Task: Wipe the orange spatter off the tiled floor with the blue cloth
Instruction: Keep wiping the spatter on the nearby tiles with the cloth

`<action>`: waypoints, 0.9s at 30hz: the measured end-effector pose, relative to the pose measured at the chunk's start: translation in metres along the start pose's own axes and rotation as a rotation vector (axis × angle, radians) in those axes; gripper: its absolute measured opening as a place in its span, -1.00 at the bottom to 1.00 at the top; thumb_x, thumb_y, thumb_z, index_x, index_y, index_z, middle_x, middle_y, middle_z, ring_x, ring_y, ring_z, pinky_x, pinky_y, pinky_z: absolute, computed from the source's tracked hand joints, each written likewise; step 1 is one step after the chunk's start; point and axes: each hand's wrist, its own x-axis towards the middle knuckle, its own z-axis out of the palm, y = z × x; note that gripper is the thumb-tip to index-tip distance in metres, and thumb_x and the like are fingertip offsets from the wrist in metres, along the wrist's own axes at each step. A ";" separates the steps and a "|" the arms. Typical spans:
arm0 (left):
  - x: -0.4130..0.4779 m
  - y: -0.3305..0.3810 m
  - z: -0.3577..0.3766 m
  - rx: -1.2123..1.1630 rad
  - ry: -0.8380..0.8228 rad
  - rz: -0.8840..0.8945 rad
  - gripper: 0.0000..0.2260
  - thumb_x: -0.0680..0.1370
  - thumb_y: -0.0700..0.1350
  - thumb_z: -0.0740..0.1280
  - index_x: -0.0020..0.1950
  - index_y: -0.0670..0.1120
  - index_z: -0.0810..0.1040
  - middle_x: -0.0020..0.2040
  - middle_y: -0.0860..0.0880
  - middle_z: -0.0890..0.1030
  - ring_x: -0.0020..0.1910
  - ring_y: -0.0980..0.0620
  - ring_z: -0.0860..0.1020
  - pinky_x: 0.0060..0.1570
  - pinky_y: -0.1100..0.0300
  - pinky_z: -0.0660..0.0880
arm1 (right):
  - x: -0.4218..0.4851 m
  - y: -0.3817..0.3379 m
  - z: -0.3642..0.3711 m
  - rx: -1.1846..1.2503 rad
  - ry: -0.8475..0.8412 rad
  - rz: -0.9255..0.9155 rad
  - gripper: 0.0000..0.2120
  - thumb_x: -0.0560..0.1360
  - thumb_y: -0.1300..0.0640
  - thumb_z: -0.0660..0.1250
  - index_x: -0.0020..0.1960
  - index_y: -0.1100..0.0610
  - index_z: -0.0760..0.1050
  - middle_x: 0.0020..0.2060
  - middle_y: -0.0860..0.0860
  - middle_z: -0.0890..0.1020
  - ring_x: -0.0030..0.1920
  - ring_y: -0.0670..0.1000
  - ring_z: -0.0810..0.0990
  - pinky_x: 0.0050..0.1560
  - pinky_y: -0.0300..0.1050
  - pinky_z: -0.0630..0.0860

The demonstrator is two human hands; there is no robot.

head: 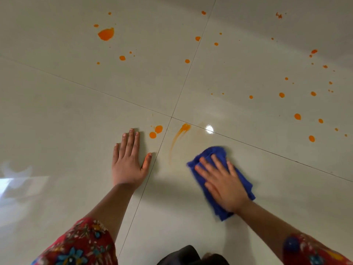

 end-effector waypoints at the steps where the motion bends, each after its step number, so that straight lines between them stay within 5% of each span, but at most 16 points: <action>1: 0.000 0.000 0.000 0.004 0.001 -0.004 -0.36 0.59 0.25 -0.07 0.59 0.00 -0.11 0.59 0.05 -0.11 0.56 0.06 -0.17 0.52 -0.01 -0.07 | 0.011 0.015 -0.002 0.006 0.006 0.115 -0.46 0.61 -0.07 -0.04 0.58 -0.14 -0.04 0.57 -0.10 0.07 0.57 0.07 0.00 0.45 0.25 0.11; 3: -0.001 0.000 0.000 -0.002 0.006 -0.006 -0.36 0.59 0.25 -0.07 0.59 0.00 -0.11 0.59 0.05 -0.10 0.56 0.06 -0.17 0.52 -0.01 -0.08 | 0.050 0.026 -0.012 0.073 0.019 0.377 -0.48 0.62 -0.07 -0.08 0.57 -0.10 0.01 0.56 -0.08 0.10 0.57 0.09 0.03 0.45 0.28 0.14; 5: -0.001 0.001 0.000 -0.007 0.009 -0.004 -0.36 0.59 0.25 -0.07 0.59 0.00 -0.11 0.59 0.05 -0.10 0.56 0.06 -0.16 0.52 0.00 -0.08 | 0.079 0.003 -0.019 0.118 0.061 0.441 -0.47 0.60 -0.07 -0.06 0.56 -0.07 0.08 0.56 -0.06 0.14 0.56 0.13 0.07 0.44 0.32 0.16; 10: -0.002 0.000 -0.001 -0.057 0.021 0.004 -0.44 0.61 0.14 -0.09 0.59 0.01 -0.08 0.59 0.06 -0.08 0.56 0.10 -0.15 0.52 0.02 -0.07 | 0.051 -0.036 -0.012 0.038 -0.052 -0.376 -0.47 0.63 -0.08 0.01 0.57 -0.14 -0.01 0.57 -0.11 0.04 0.57 0.08 -0.03 0.50 0.20 -0.03; 13: -0.005 0.002 0.000 -0.089 0.053 -0.022 -0.47 0.61 0.03 -0.08 0.59 -0.02 -0.01 0.59 0.06 -0.02 0.55 0.13 -0.12 0.52 0.07 -0.08 | 0.089 -0.005 -0.013 0.048 0.038 0.022 -0.48 0.61 -0.06 -0.06 0.57 -0.13 0.01 0.57 -0.10 0.10 0.56 0.07 0.05 0.46 0.24 0.11; 16: -0.007 0.001 0.002 -0.085 0.104 -0.089 -0.48 0.61 -0.03 -0.07 0.58 -0.05 0.02 0.59 0.04 0.01 0.56 0.12 -0.08 0.52 0.12 -0.12 | 0.153 0.007 -0.028 0.150 0.091 0.426 -0.47 0.61 -0.09 -0.21 0.58 -0.09 -0.01 0.58 -0.09 0.06 0.57 0.06 -0.02 0.52 0.16 -0.04; 18: -0.007 0.000 0.002 -0.097 0.118 -0.124 -0.48 0.61 -0.04 -0.06 0.58 -0.06 0.03 0.59 0.03 0.01 0.56 0.11 -0.08 0.52 0.14 -0.15 | 0.175 -0.017 -0.034 0.161 0.070 0.364 -0.45 0.59 -0.08 -0.20 0.57 -0.07 0.02 0.58 -0.07 0.06 0.57 0.09 -0.01 0.51 0.20 0.01; 23: -0.006 -0.001 0.001 -0.144 0.169 -0.167 -0.47 0.58 -0.07 0.04 0.57 -0.10 0.11 0.57 0.00 0.08 0.55 0.07 0.01 0.51 0.18 -0.11 | 0.131 -0.033 -0.024 0.054 0.004 -0.234 -0.49 0.63 -0.08 -0.06 0.57 -0.13 0.01 0.57 -0.12 0.06 0.57 0.03 -0.02 0.50 0.12 -0.06; 27: -0.007 -0.001 0.003 -0.168 0.186 -0.226 -0.47 0.58 -0.10 0.03 0.57 -0.10 0.07 0.58 0.01 0.07 0.56 0.07 -0.02 0.51 0.18 -0.13 | 0.176 0.010 -0.030 0.080 0.050 0.194 -0.47 0.61 -0.10 -0.17 0.57 -0.11 0.00 0.57 -0.11 0.06 0.57 0.06 0.00 0.51 0.15 -0.02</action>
